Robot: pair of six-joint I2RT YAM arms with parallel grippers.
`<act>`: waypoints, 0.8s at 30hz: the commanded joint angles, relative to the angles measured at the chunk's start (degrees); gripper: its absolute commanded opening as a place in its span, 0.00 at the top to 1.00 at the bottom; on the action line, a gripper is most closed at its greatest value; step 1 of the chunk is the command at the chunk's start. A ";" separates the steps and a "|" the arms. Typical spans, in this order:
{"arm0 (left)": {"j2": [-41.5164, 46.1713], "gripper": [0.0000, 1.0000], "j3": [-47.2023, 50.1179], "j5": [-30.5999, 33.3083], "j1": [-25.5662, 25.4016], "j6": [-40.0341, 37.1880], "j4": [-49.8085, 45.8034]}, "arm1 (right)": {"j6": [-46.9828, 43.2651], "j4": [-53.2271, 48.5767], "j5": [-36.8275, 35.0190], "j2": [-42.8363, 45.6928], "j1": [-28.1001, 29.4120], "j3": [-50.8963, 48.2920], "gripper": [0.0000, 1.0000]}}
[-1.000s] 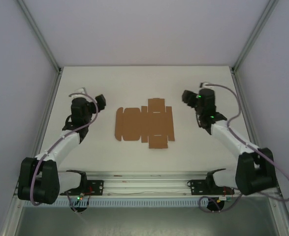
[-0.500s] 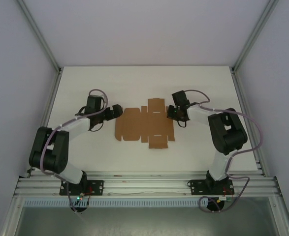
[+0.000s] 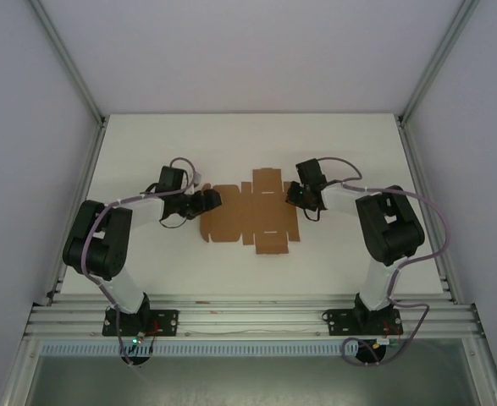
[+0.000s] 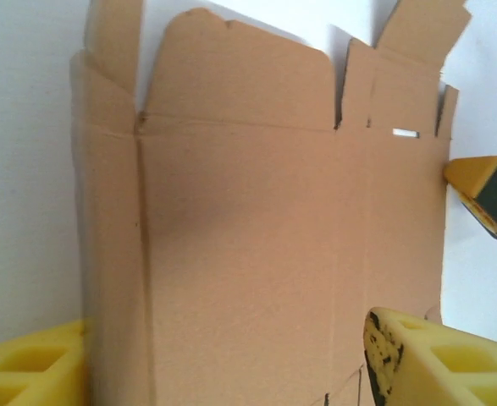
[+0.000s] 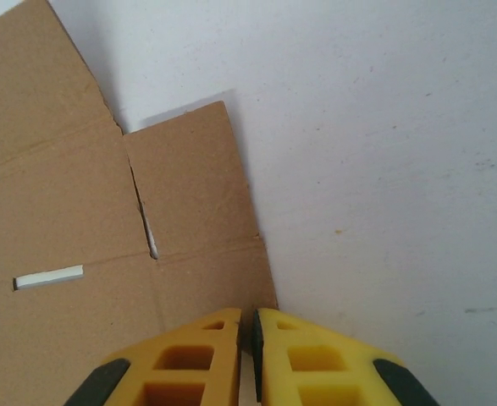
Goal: Assemble paper box
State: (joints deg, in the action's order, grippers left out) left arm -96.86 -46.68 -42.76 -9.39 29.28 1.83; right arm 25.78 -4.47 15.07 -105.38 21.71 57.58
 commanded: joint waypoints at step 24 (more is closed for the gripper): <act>-2.62 0.84 -8.28 19.64 -5.87 -7.04 -12.81 | -1.25 -0.61 2.11 0.09 -0.62 -4.13 0.85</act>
State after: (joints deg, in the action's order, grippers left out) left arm -99.53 -52.77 -24.38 -14.61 22.81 -9.67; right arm 25.45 -0.47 16.43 -104.88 21.23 55.77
